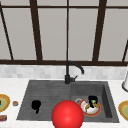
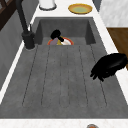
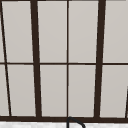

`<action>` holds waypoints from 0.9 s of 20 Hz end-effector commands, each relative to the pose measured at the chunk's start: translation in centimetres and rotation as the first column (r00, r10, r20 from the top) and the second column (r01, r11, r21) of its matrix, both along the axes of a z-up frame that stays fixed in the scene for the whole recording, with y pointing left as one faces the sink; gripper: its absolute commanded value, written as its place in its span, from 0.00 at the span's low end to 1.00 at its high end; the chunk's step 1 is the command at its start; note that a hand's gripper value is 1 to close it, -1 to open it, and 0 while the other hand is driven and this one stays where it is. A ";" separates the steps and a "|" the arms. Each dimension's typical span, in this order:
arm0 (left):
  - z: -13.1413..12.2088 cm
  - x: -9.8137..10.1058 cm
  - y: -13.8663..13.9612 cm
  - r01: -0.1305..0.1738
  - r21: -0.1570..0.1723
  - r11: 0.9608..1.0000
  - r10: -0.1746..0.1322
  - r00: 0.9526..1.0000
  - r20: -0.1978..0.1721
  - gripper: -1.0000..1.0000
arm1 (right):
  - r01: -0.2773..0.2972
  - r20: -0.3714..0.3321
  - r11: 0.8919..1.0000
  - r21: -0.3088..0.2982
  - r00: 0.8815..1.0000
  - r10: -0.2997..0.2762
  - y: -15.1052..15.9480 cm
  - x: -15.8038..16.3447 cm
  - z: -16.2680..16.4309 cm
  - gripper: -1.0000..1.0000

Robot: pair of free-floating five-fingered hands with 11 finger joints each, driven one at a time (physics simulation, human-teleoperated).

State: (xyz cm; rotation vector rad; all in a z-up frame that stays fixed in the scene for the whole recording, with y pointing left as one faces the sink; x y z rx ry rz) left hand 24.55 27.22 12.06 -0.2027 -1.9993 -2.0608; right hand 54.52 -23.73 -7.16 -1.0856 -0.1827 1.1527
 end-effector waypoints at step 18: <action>0.0 0.0 0.0 0.000 0.000 1.000 0.000 1.000 0.000 0.50 | -0.050 -0.040 0.998 0.039 0.998 0.052 2.9 -3.7 10.2 0.00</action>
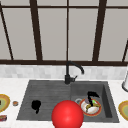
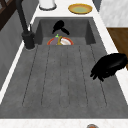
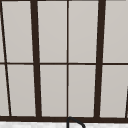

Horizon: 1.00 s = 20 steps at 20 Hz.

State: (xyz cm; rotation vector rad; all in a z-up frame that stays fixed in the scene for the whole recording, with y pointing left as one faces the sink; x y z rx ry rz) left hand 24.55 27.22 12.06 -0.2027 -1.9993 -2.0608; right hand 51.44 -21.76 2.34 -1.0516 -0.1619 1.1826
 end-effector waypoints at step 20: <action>0.0 0.0 0.0 0.000 0.000 1.000 0.000 1.000 0.000 0.50 | -0.167 -0.042 0.974 0.155 0.984 0.176 2.0 -0.3 2.2 0.00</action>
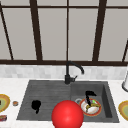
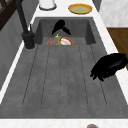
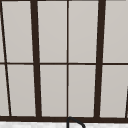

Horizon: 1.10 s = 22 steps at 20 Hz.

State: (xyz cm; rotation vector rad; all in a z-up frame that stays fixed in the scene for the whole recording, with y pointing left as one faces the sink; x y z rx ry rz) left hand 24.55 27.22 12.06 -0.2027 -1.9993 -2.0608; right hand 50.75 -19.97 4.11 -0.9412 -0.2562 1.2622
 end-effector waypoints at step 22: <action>0.0 0.0 0.0 0.000 0.000 1.000 0.000 1.000 0.000 0.50 | -0.344 0.196 0.898 0.273 0.934 0.299 -0.2 -1.1 1.7 0.00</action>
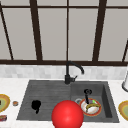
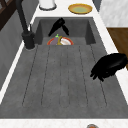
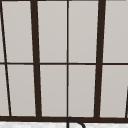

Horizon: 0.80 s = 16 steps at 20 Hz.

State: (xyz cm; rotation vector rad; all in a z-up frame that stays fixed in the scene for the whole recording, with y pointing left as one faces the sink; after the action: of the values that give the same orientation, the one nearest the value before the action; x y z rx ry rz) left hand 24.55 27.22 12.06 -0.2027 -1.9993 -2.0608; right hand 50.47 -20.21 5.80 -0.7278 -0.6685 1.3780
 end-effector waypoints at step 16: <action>0.0 0.0 0.0 0.000 0.000 1.000 0.000 1.000 0.000 0.50 | -0.184 0.240 0.972 0.148 0.960 0.145 -0.8 -0.8 2.4 0.00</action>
State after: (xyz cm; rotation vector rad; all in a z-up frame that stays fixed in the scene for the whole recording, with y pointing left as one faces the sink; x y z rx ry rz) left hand 24.55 27.22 12.06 -0.2027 -1.9993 -2.0608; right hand 49.46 -21.18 7.93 -0.7732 -0.9475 1.3744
